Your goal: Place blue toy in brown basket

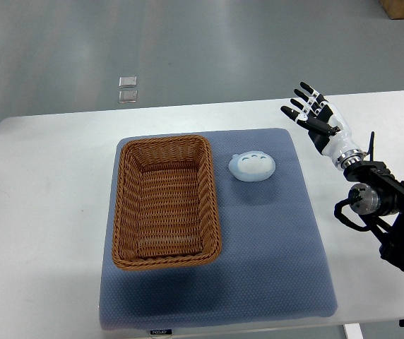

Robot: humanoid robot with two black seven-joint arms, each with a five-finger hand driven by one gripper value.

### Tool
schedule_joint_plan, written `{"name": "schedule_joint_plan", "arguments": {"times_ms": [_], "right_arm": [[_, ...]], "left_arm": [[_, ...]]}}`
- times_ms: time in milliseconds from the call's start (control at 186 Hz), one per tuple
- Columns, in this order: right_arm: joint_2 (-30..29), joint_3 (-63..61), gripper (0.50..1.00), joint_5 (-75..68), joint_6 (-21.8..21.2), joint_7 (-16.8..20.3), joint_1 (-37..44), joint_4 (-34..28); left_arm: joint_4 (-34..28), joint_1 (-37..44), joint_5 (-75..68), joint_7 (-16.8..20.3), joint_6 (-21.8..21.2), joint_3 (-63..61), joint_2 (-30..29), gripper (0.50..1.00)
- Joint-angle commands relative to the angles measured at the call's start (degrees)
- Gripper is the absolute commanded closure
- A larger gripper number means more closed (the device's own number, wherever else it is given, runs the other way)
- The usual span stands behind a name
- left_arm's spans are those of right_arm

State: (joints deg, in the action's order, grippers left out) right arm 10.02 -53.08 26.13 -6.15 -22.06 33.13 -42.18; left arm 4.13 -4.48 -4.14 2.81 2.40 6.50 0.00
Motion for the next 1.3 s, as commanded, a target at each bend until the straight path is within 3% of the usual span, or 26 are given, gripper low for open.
{"name": "schedule_joint_plan", "arguments": {"times_ms": [0,1293], "right_arm": [[0.0,0.0,0.585,0.06,0.0,0.0,0.0,0.0],[0.09,1.58,0.585,1.91,-0.18,0.0,0.18,0.0]], "left_arm": [[-0.09,0.0,0.0,0.0,-0.03,0.0,0.0,0.5],[0.26,-0.09,0.09,0.0,-0.03,-0.09,0.0,0.5]]}}
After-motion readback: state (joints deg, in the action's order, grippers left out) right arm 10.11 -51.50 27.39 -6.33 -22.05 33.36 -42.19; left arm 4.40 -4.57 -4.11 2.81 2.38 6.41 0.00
